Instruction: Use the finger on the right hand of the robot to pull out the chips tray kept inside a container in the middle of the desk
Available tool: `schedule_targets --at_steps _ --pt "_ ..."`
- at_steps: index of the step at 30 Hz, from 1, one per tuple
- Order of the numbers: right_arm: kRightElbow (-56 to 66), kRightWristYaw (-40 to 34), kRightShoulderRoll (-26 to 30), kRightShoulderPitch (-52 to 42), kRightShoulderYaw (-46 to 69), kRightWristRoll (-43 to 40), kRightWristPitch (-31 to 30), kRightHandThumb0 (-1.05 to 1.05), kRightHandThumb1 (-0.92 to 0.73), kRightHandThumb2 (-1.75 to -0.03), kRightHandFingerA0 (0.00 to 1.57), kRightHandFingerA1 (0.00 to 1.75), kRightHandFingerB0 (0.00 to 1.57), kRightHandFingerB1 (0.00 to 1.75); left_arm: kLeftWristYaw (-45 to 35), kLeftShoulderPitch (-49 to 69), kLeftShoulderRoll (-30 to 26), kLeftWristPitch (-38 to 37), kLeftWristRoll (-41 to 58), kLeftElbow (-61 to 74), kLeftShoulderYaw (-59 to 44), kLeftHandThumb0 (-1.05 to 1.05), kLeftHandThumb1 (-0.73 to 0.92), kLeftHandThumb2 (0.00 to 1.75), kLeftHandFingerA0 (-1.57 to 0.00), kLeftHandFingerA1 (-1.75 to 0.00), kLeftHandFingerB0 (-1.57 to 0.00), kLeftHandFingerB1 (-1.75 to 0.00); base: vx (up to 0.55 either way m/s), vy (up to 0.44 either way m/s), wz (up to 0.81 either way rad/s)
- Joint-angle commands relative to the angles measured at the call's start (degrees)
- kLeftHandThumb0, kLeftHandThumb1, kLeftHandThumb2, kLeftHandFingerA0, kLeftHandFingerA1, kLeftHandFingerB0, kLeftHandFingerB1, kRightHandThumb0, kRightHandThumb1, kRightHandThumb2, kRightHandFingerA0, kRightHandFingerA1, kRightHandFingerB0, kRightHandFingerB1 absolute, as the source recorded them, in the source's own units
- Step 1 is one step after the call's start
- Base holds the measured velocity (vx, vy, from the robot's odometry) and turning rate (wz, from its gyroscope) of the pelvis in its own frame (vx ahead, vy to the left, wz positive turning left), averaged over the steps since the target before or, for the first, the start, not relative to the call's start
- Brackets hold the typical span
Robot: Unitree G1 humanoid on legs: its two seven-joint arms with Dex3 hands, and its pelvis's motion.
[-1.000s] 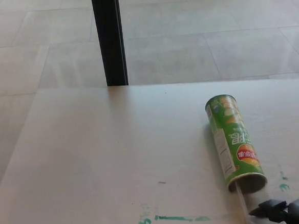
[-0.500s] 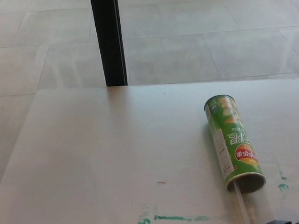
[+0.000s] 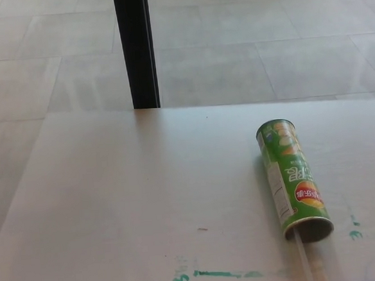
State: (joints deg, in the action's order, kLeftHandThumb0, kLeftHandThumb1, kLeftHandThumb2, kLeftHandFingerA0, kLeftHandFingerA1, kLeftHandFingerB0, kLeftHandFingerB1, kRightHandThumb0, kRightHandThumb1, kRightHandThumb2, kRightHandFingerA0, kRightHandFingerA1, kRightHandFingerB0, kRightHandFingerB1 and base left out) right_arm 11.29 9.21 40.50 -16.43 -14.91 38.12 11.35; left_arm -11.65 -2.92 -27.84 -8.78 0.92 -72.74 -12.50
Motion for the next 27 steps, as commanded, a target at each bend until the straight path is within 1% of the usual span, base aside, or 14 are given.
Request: schedule_targets --at_steps 1,8,10,12,13,14,15,19,20,21,23,24,26,27 --pt "0.72 2.69 0.76 -3.44 0.75 -0.15 -0.77 -0.17 -0.62 -0.59 0.81 1.4 0.45 0.42 -0.13 0.36 -1.57 -0.21 0.37 0.27 -0.52 -0.48 0.7 0.61 -0.54 -0.68 -0.5 -0.5 0.0 0.0 0.0" --pt "1.34 1.65 0.34 -5.32 2.58 -0.2 -0.1 -0.19 -0.6 -0.59 0.87 1.34 0.46 0.43 0.25 0.32 -1.54 -0.31 0.04 -0.03 -0.19 -0.48 0.72 0.61 -0.55 -0.65 -0.53 -0.5 0.0 0.0 0.0" --pt "1.96 1.48 0.15 -5.26 2.97 0.33 -0.53 -0.18 -0.6 -0.59 0.82 1.34 0.36 0.4 0.03 0.37 -1.6 -0.42 -0.01 -0.01 -0.12 -0.48 0.71 0.61 -0.55 -0.68 -0.54 -0.53 0.0 0.0 0.0" --pt "2.01 1.17 -0.13 -5.38 3.22 0.47 -0.57 -0.18 -0.6 -0.59 0.82 1.34 0.36 0.4 0.01 0.43 -1.59 -0.37 -0.11 0.1 0.02 -0.48 0.71 0.61 -0.55 -0.68 -0.54 -0.53 0.0 0.0 0.0" --pt "1.91 0.57 -0.52 -5.2 3.66 -0.08 -0.24 -0.17 -0.6 -0.59 0.82 1.34 0.3 0.38 0.11 0.53 -1.42 -0.53 0.17 -0.16 -0.27 -0.48 0.7 0.61 -0.56 -0.69 -0.55 -0.53 0.0 0.0 0.0" --pt "2.85 -0.05 -1.02 -4.22 4.33 0.99 -1.13 -0.16 -0.42 -0.89 0.94 1.08 0.03 0.47 0.25 0.56 -1.39 -0.56 0.08 0.01 -0.18 -0.48 0.7 0.61 -0.56 -0.71 -0.53 -0.53 0.0 0.0 0.0" --pt "2.37 -2.99 -1.64 -3.83 4.91 1.78 0.3 -0.21 -0.56 -0.61 0.87 1.18 0.09 0.29 0.03 0.75 -1.36 -0.73 0.32 0.05 -0.39 -0.48 0.7 0.61 -0.55 -0.71 -0.53 -0.53 0.0 0.0 0.0" --pt "5.19 -0.7 -3.24 -2.39 7.24 -0.5 -1.35 -0.17 -0.6 -0.58 0.82 1.23 0.0 0.08 -0.44 1.06 -1.44 -0.51 0.43 0.28 -0.5 -0.47 0.72 0.61 -0.54 -0.71 -0.53 -0.54 0.0 0.0 0.0" --pt "5.73 -2.65 -4.9 -1.55 8.4 -0.98 -1.41 -0.15 -0.56 -0.57 0.88 1.13 0.0 0.05 -0.19 1.22 -1.41 -0.64 0.45 0.3 -0.56 -0.47 0.7 0.61 -0.56 -0.71 -0.52 -0.52 0.0 0.0 0.0" --pt "6.34 -3.54 -5.84 -1.17 9.14 -1.2 -1.31 -0.15 -0.48 -0.67 0.93 1.13 0.0 0.04 -0.28 1.39 -1.36 -0.63 0.64 0.39 -0.73 -0.47 0.7 0.61 -0.56 -0.71 -0.51 -0.53 0.0 0.0 0.0" --pt "7.1 -4.14 -7.12 -1.13 10.04 -0.44 -1.2 -0.21 -0.52 -0.74 0.99 1.14 0.0 0.01 -0.27 1.95 -1.41 -1.27 0.15 0.61 -0.33 -0.48 0.7 0.61 -0.55 -0.72 -0.53 -0.56 0.0 0.0 0.0" --pt "7.24 -4.65 -7.73 -0.67 10.62 -1.09 -0.36 -0.16 -0.45 -0.71 0.96 1.14 0.0 0.07 -0.48 1.94 -1.46 -1.26 0.14 0.53 -0.31 -0.49 0.71 0.61 -0.55 -0.7 -0.53 -0.54 0.0 0.0 0.0" --pt "9.86 -3.91 -9.1 -0.37 11.96 -1.45 -1.27 -0.21 -0.48 -0.72 0.94 1.14 0.0 0.03 0.14 1.79 -1.31 -0.84 0.1 0.02 -0.36 -0.48 0.69 0.61 -0.56 -0.69 -0.56 -0.54 0.0 0.0 0.0" --pt "10.09 -3.92 -9.56 -0.31 12.26 -1.4 -1.18 -0.17 -0.53 -0.56 0.93 1.16 0.0 0.08 0.26 1.77 -1.28 -0.87 0.06 -0.1 -0.35 -0.48 0.69 0.61 -0.57 -0.7 -0.55 -0.53 0.0 0.0 0.0"
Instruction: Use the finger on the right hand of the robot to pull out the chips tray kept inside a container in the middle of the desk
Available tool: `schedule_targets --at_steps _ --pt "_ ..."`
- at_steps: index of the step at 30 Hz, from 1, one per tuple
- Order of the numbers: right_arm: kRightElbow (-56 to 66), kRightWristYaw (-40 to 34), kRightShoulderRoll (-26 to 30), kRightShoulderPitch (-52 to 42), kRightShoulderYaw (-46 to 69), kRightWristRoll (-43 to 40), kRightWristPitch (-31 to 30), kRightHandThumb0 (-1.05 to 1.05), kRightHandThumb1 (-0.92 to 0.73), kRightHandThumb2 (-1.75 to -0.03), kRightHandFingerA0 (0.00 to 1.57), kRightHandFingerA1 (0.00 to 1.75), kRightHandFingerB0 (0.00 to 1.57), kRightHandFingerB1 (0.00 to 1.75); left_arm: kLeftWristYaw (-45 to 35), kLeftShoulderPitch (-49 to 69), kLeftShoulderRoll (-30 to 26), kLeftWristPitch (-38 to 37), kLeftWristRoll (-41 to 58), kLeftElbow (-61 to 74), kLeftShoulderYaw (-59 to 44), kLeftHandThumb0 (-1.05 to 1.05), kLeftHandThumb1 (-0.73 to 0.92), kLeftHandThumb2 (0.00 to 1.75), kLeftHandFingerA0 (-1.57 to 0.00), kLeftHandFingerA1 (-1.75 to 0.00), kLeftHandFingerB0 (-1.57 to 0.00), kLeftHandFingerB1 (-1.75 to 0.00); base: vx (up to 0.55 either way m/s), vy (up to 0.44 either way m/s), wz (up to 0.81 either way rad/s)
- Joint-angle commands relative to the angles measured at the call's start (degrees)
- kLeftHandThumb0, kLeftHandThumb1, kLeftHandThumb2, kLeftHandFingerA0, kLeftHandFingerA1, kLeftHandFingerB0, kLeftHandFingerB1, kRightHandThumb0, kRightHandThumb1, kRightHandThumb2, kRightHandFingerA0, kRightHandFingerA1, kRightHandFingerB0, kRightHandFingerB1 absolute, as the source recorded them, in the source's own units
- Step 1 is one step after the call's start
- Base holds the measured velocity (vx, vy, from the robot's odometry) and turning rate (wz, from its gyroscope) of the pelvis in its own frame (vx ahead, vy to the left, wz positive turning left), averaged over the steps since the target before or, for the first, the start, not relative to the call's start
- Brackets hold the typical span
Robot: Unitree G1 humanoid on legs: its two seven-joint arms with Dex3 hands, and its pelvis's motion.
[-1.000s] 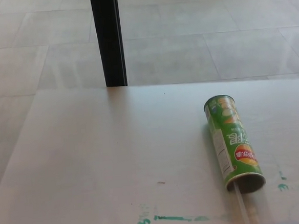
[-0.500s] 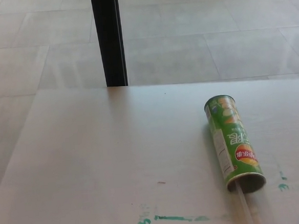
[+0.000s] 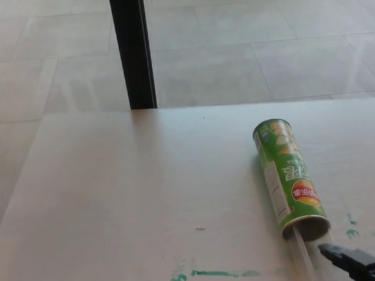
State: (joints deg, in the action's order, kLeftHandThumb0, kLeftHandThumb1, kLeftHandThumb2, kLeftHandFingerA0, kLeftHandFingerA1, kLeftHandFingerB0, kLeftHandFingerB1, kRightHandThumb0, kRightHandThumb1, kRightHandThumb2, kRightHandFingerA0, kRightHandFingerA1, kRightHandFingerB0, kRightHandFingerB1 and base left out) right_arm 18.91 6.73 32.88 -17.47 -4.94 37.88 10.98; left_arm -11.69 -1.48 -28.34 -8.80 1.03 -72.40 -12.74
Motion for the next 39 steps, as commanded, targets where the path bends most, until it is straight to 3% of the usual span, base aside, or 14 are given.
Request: schedule_targets --at_steps 1,7,8,10,19,21,23,29,31,32,33,35,36,39 --pt "2.93 -1.59 -2.66 0.81 2.67 -1.07 -0.9 -0.23 -0.48 -0.71 0.95 1.09 0.0 0.0 0.51 0.41 -0.7 -1.07 -0.06 -0.57 -0.15 -0.49 0.68 0.6 -0.58 -0.73 -0.57 -0.55 0.0 0.0 0.0" --pt "7.06 1.21 -3.7 -1.57 5.31 -1.76 -2.5 -0.23 -0.47 -0.7 0.95 1.06 0.0 0.0 0.68 0.38 -0.52 -0.89 -0.12 -0.63 0.13 -0.49 0.71 0.61 -0.55 -0.69 -0.54 -0.52 0.0 0.0 0.0" --pt "7.28 1.08 -3.61 -2.37 6.0 -1.9 -2.19 -0.18 -0.53 -0.56 0.96 1.1 0.0 0.1 0.79 0.37 -0.54 -0.68 -0.11 -0.53 0.15 -0.49 0.71 0.61 -0.55 -0.68 -0.54 -0.51 0.0 0.0 0.0" --pt "7.3 1.45 -3.06 -3.67 7.85 -2.92 -1.9 -0.18 -0.48 -0.71 0.95 1.11 0.0 0.0 1.12 0.21 -0.48 -0.31 -0.12 -0.62 0.14 -0.5 0.69 0.61 -0.57 -0.68 -0.54 -0.49 0.0 0.0 0.0" --pt "3.52 1.82 -2.98 -9.73 25.88 -12.37 -2.21 -0.11 -0.47 -0.73 0.91 1.13 0.0 0.12 0.83 0.05 -0.42 -0.76 -0.14 -0.81 0.07 -0.48 0.68 0.6 -0.59 -0.73 -0.59 -0.54 0.0 0.0 0.0" --pt "0.51 2.5 -2.43 -10.82 30.39 -15.0 -2.25 -0.09 -0.46 -0.73 0.92 1.11 0.0 0.15 1.12 -0.04 -0.46 -0.45 -0.19 -1.07 0.08 -0.48 0.68 0.6 -0.6 -0.72 -0.57 -0.52 0.0 0.0 0.0" --pt "-2.38 3.09 -2.12 -12.29 34.06 -17.64 -0.77 -0.04 -0.53 -0.56 0.9 1.18 0.0 0.25 1.15 -0.15 -0.43 -0.18 -0.08 -1.29 -0.02 -0.48 0.68 0.6 -0.57 -0.69 -0.57 -0.52 0.0 0.0 0.0" --pt "-10.98 0.23 -3.4 -14.7 42.32 -20.13 0.85 -0.1 -0.44 -0.76 0.88 1.07 0.01 0.19 0.77 0.37 -0.51 -0.47 -0.03 -0.73 0.05 -0.5 0.7 0.61 -0.55 -0.69 -0.57 -0.53 0.0 0.0 0.0" --pt "-13.67 -0.04 -4.47 -14.61 45.04 -23.04 0.55 -0.1 -0.45 -0.75 0.88 1.08 0.04 0.16 0.62 0.49 -0.6 -0.86 -0.19 -0.59 0.22 -0.49 0.69 0.61 -0.56 -0.69 -0.58 -0.54 0.0 0.0 0.0" --pt "-15.25 -1.3 -4.94 -14.43 45.7 -22.82 0.9 -0.1 -0.55 -0.57 0.86 1.09 0.0 0.25 0.67 0.41 -0.57 -0.55 -0.09 -0.57 0.16 -0.48 0.69 0.61 -0.56 -0.69 -0.57 -0.53 0.0 0.0 0.0" --pt "-17.69 -2.24 -5.42 -14.13 46.69 -23.26 1.2 -0.12 -0.45 -0.75 0.9 1.03 0.02 0.19 0.74 0.4 -0.35 -0.39 0.08 -0.73 0.01 -0.48 0.69 0.61 -0.56 -0.67 -0.56 -0.52 0.0 0.0 0.0" --pt "-23.91 -5.7 -8.19 -12.53 47.84 -24.43 0.9 -0.12 -0.45 -0.72 0.94 1.0 0.04 0.19 0.93 0.38 -0.4 -0.44 0.11 -0.69 -0.04 -0.48 0.71 0.61 -0.55 -0.69 -0.53 -0.51 0.0 0.0 0.0" --pt "-26.04 -6.89 -8.82 -11.95 48.14 -24.6 1.39 -0.11 -0.58 -0.57 0.93 1.04 0.0 0.3 0.93 0.37 -0.32 -0.49 0.29 -0.66 -0.21 -0.48 0.71 0.61 -0.55 -0.68 -0.52 -0.5 0.0 0.0 0.0" --pt "-34.74 -10.54 -9.86 -9.11 48.78 -25.03 1.76 -0.19 -0.59 -0.57 0.96 0.95 0.01 0.3 1.39 0.46 -0.02 -0.87 -0.19 -0.75 0.2 -0.5 0.71 0.61 -0.56 -0.68 -0.55 -0.51 0.0 0.0 0.0"
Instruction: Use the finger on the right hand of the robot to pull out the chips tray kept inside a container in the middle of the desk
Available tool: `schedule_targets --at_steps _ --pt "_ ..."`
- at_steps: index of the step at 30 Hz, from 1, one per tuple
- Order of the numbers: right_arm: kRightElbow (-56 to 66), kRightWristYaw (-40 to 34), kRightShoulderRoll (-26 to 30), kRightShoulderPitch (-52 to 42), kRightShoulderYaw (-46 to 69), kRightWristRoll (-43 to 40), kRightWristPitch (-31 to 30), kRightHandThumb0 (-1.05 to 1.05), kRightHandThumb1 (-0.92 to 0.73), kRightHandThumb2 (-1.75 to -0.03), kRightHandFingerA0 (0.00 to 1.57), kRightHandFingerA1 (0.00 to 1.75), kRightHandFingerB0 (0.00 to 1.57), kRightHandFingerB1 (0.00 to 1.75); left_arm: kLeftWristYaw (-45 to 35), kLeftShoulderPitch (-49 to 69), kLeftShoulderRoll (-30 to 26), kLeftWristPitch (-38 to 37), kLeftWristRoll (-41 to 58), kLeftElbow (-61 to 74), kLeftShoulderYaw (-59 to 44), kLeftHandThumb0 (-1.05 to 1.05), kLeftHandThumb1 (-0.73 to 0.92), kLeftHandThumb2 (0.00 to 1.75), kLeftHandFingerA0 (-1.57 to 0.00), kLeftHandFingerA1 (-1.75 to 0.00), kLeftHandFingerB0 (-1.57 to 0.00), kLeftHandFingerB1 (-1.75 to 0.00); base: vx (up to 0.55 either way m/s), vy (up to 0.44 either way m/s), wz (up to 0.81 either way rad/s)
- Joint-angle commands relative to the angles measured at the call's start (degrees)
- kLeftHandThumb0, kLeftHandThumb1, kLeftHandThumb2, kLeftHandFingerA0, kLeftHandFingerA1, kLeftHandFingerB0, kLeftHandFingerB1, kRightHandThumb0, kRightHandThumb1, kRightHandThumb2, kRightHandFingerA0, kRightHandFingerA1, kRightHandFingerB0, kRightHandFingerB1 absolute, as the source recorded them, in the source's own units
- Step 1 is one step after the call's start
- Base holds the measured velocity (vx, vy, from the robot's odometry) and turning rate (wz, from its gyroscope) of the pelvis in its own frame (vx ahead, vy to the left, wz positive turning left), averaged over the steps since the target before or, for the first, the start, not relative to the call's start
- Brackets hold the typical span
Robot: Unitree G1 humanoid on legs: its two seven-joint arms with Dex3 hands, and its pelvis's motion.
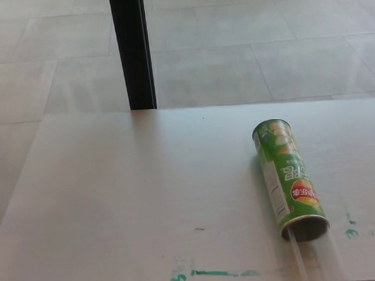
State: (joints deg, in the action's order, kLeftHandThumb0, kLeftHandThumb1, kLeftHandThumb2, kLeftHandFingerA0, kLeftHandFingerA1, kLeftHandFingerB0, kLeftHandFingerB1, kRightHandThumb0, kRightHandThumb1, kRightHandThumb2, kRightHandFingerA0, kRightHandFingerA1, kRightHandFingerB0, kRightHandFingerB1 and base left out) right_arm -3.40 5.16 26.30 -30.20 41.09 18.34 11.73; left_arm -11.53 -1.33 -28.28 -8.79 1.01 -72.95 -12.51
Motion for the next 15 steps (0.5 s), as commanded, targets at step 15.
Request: schedule_targets --at_steps 15 --pt "-35.43 -4.99 -5.76 15.1 9.88 -21.02 -5.92 -0.24 -0.51 -0.81 0.73 0.87 0.0 0.33 0.02 -0.19 -0.32 -0.85 0.37 0.38 -0.34 -0.48 0.69 0.61 -0.55 -0.67 -0.56 -0.54 0.0 0.0 0.0"
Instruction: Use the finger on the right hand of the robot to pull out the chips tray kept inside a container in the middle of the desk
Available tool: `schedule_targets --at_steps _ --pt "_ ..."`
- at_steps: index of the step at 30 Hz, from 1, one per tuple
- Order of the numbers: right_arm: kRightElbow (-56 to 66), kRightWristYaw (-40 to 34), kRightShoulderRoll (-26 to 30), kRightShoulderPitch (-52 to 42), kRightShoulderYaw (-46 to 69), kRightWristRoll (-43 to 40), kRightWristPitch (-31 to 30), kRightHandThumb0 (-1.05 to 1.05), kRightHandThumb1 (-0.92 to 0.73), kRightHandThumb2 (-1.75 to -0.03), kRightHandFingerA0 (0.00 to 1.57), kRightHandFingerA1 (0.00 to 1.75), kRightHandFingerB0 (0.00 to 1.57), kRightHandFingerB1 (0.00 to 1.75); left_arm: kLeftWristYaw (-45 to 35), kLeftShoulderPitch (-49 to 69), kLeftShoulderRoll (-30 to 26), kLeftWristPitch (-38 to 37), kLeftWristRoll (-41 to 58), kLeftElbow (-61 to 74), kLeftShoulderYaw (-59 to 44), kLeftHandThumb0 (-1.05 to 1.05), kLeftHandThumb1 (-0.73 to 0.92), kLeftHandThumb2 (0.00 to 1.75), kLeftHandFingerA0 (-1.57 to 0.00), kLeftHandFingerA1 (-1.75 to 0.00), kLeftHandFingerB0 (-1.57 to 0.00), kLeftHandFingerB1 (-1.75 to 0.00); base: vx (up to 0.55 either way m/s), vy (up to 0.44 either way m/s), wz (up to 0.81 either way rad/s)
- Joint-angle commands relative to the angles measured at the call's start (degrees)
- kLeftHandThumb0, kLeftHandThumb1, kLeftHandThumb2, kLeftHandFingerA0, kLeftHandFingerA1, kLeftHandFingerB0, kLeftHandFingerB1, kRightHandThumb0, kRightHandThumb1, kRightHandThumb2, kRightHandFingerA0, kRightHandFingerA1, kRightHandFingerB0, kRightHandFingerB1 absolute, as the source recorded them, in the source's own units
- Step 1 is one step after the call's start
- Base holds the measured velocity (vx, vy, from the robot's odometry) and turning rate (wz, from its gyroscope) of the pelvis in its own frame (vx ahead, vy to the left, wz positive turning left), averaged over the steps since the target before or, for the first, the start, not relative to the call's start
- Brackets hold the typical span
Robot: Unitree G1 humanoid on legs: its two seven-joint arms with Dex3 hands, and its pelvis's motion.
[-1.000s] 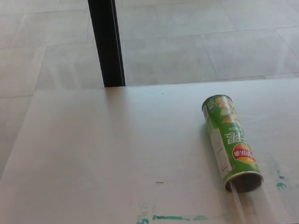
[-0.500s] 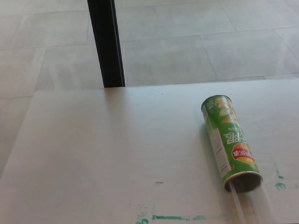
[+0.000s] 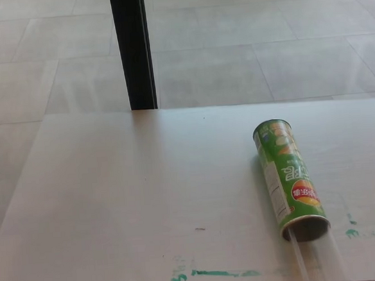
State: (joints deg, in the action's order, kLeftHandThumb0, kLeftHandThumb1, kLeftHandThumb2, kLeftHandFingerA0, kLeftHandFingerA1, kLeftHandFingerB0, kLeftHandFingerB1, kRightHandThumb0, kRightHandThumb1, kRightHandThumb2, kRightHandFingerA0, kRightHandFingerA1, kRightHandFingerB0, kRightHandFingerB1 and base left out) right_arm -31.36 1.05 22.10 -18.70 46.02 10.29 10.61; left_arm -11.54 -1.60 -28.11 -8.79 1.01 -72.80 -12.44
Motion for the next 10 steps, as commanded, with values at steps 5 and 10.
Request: schedule_targets --at_steps 5,10 --pt "-9.23 -1.83 -1.16 3.52 3.1 -11.34 -4.9 -0.25 -0.6 -0.65 0.77 0.84 0.05 0.29 0.12 -0.47 -0.52 -0.52 0.89 -0.44 -1.12 -0.47 0.68 0.6 -0.57 -0.69 -0.56 -0.55 0.0 0.0 0.0" --pt "-12.73 -1.34 0.09 3.88 0.63 -10.91 -4.15 -0.27 -0.6 -0.66 0.77 0.8 0.05 0.28 0.24 -0.3 -0.58 -0.48 0.42 -0.22 -0.99 -0.48 0.71 0.61 -0.56 -0.68 -0.55 -0.53 0.0 0.0 0.0"
